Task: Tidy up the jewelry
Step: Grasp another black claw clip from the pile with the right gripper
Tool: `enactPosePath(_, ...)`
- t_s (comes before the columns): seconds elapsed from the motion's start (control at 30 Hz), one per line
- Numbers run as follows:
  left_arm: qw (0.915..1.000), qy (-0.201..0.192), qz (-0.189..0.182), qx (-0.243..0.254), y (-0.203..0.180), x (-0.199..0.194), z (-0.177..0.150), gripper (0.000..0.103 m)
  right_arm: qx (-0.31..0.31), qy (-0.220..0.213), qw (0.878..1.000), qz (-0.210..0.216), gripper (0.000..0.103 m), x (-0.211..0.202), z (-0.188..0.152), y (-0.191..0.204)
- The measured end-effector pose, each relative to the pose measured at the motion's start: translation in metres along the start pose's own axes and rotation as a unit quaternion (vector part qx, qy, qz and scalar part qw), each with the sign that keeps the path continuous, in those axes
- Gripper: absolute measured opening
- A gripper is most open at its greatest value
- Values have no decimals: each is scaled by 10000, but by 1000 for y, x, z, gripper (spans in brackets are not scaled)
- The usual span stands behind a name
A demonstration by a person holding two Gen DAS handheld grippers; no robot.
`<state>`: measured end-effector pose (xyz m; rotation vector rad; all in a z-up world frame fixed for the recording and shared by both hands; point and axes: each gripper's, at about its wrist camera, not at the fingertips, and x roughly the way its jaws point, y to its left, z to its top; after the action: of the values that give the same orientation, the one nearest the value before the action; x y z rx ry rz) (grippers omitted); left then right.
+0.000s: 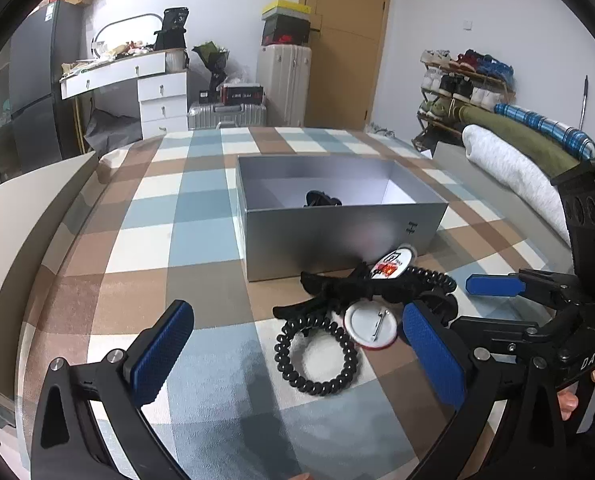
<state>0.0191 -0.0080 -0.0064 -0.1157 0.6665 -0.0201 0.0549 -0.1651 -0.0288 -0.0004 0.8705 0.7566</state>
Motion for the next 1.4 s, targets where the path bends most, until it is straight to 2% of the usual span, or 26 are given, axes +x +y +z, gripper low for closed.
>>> enactPosePath(0.43, 9997, 84, -103, -184, 6, 1, -2, 102, -287, 246, 9991, -197, 99, 13, -1, 8)
enactPosePath(0.63, 9995, 64, -158, -273, 9, 1, -2, 102, -614, 275, 9974, -262, 93, 23, 2, 23)
enactPosePath(0.73, 9994, 77, -173, -301, 10, 1, -2, 102, -676, 319, 9969, -240, 87, 28, 3, 25)
enactPosePath(1.07, 9994, 97, -185, -280, 10, 3, -2, 102, -711, 295, 9969, -189, 85, 26, 0, 25)
enactPosePath(1.4, 9994, 100, -186, -286, 10, 3, -2, 102, -744, 257, 9966, -246, 77, 25, -1, 28)
